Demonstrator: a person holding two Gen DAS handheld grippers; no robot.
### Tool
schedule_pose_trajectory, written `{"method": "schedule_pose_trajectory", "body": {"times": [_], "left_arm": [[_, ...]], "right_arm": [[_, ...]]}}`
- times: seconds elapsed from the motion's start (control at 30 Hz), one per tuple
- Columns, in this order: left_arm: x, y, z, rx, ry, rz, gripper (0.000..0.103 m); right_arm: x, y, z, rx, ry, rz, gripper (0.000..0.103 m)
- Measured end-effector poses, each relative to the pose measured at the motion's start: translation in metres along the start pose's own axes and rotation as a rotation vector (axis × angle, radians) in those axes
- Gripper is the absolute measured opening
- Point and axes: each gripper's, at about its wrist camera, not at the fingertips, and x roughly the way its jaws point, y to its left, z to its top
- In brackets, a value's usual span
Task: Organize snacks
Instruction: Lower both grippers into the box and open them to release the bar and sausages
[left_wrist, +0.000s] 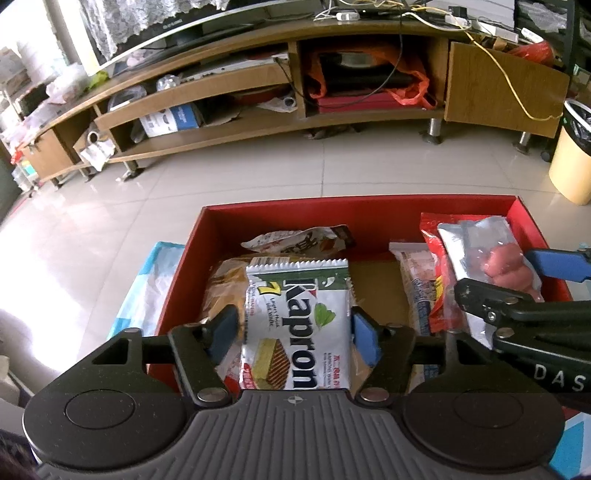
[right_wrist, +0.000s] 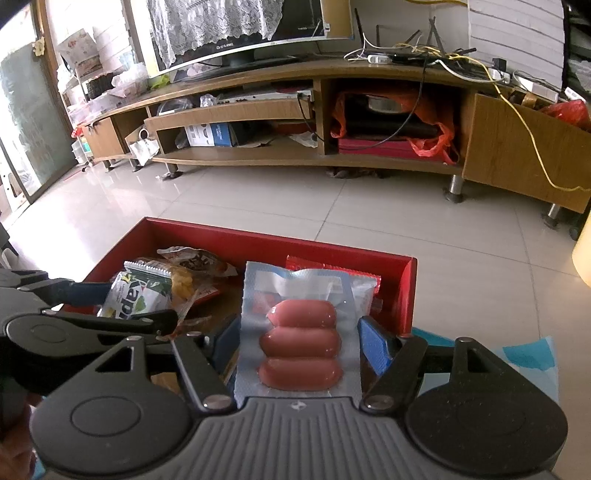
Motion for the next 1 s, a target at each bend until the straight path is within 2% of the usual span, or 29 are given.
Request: {"method": "schedule_pose_trajectory", "body": {"times": [0.33,0.43,1.0], "left_arm": [[-0.011,0.007,-0.002,-0.024,-0.008,0.007,0.085],[-0.013,0.008,-0.003,-0.032,-0.011,0.007,0.085],[-0.024,0.009,-0.007,-0.039,-0.02,0.005,0.091]], "right_arm": [[-0.01,0.003,-0.001,-0.006,-0.014,0.002,0.07],[-0.012,0.003,-0.001,-0.003,-0.023,0.0,0.073],[-0.024,0.002,-0.006,0.009,-0.029,-0.008,0.074]]}}
